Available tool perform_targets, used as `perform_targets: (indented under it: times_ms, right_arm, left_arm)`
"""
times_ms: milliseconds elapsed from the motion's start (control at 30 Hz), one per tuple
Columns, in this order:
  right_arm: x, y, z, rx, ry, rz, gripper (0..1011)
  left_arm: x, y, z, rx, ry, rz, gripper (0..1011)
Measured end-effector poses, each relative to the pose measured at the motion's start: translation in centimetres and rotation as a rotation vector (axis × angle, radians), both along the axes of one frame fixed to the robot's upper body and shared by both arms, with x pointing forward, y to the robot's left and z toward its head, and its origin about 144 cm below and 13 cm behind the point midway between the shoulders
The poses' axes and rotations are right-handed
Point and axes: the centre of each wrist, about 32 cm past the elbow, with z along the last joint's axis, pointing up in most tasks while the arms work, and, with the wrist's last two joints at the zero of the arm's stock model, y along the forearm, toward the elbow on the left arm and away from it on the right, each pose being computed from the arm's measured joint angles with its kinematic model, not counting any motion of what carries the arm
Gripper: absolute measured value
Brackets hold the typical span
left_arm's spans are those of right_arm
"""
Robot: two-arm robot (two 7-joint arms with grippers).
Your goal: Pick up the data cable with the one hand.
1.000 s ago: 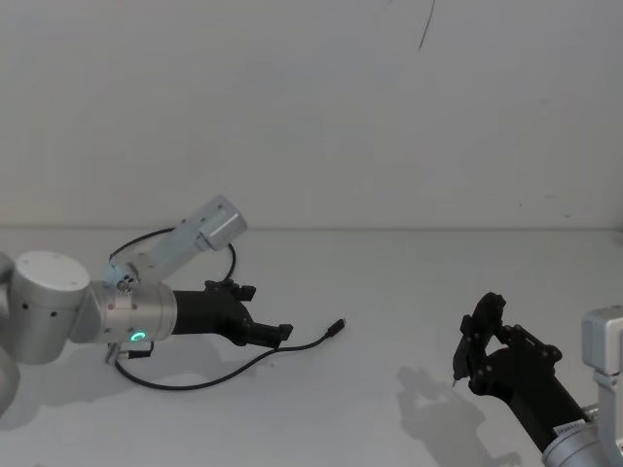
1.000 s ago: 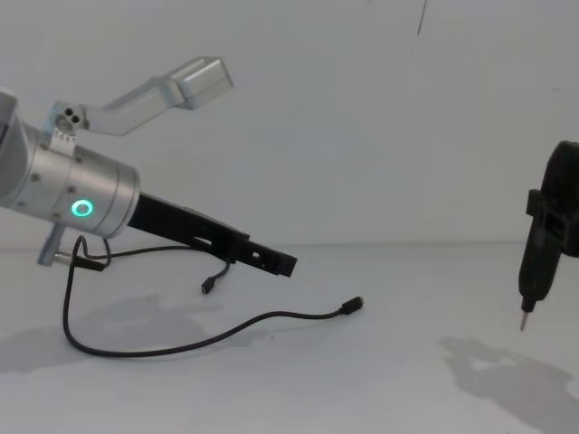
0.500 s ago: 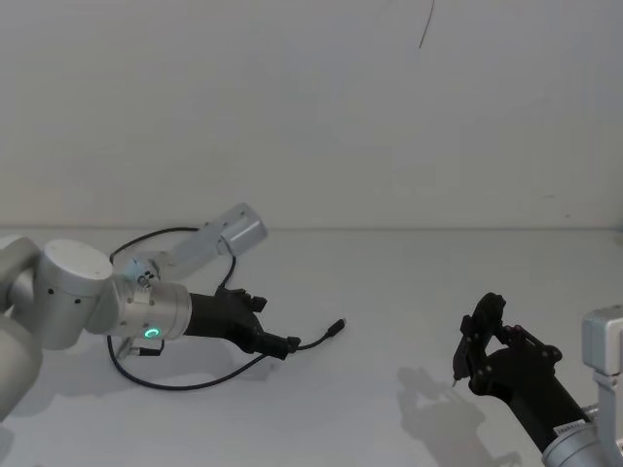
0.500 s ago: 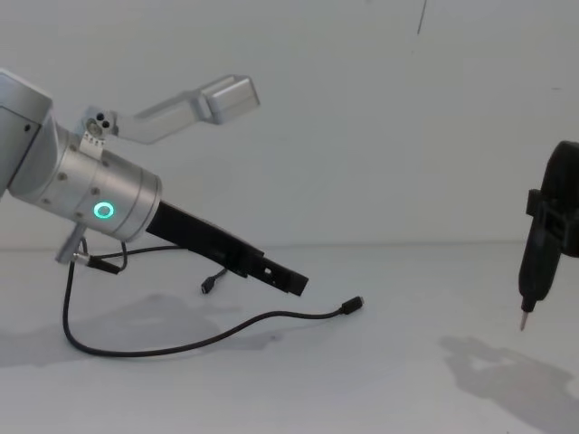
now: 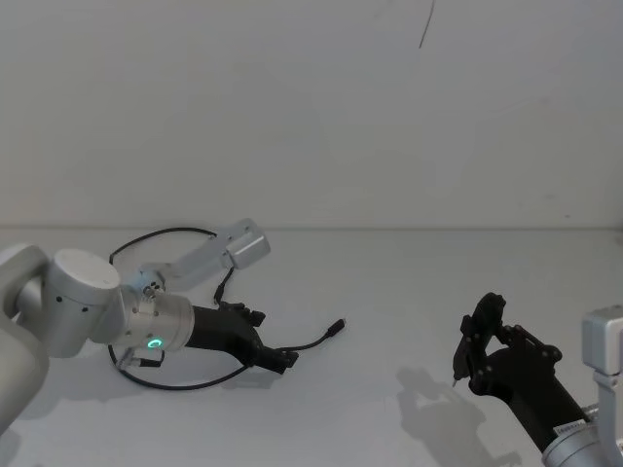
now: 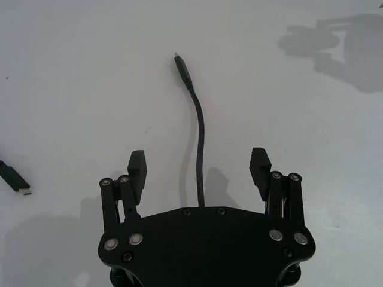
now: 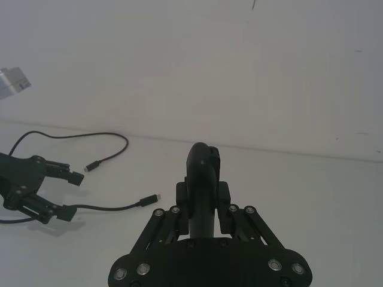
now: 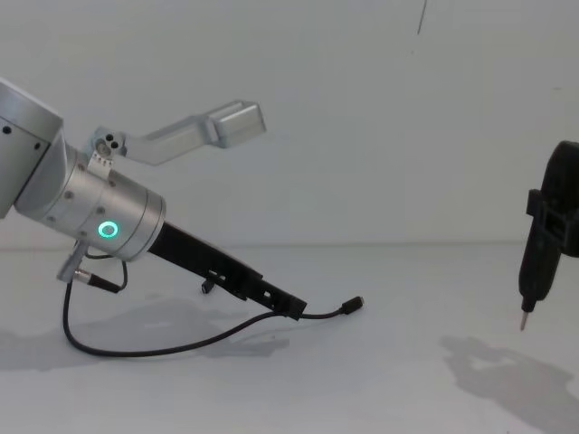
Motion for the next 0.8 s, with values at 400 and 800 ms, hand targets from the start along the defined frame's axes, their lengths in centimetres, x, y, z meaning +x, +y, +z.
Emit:
perform_targets:
  times_ms: [400,800]
  right_arm:
    - [0.00,0.00,0.00,0.000,0.000,0.000,263]
    - [0.00,0.00,0.00,0.000,0.000,0.000,263]
  left_arm:
    - [-0.20,-0.12,-0.66,0.012,0.018,0.035,1001]
    - [-0.18,-0.16,-0.81,0.024,0.030,0.059,965]
